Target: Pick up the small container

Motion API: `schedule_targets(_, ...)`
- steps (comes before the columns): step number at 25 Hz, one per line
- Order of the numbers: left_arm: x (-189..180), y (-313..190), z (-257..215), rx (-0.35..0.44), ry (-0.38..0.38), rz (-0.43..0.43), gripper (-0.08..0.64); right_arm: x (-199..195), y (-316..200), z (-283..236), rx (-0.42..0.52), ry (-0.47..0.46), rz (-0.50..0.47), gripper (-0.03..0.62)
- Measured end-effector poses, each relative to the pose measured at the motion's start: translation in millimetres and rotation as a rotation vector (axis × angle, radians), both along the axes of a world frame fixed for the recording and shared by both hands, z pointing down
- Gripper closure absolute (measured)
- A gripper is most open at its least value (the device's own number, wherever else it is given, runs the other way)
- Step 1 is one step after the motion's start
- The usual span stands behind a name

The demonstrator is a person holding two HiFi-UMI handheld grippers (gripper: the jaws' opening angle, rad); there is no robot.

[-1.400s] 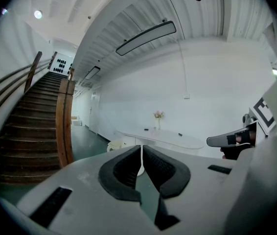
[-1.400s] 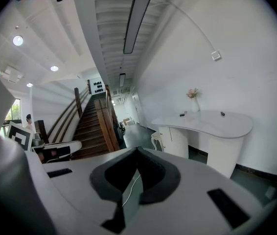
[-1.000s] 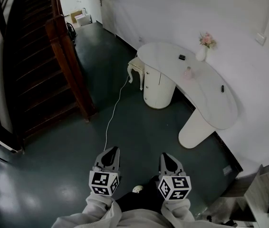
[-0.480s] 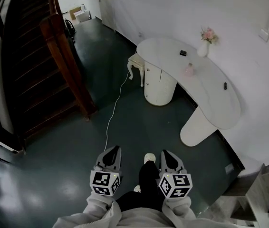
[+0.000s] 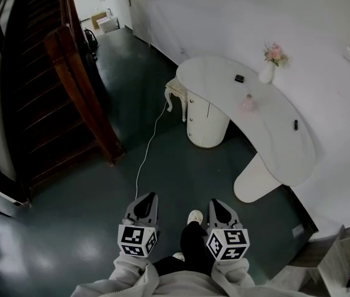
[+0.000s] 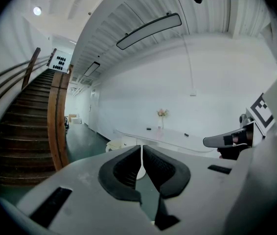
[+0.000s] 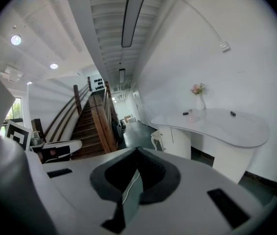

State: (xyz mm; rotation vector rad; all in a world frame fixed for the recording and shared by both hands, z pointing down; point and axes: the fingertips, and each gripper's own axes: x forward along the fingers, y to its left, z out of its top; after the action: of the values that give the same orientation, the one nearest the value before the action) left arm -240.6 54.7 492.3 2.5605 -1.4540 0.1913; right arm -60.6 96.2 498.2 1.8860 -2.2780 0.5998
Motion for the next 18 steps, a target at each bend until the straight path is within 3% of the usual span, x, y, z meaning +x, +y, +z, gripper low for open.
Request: schedule_targets(18, 53, -147, -16, 0.015, -0.013, -0.034, 0.537, 59, -159, -15, 0.021, -0.007, -0.037, 0.543)
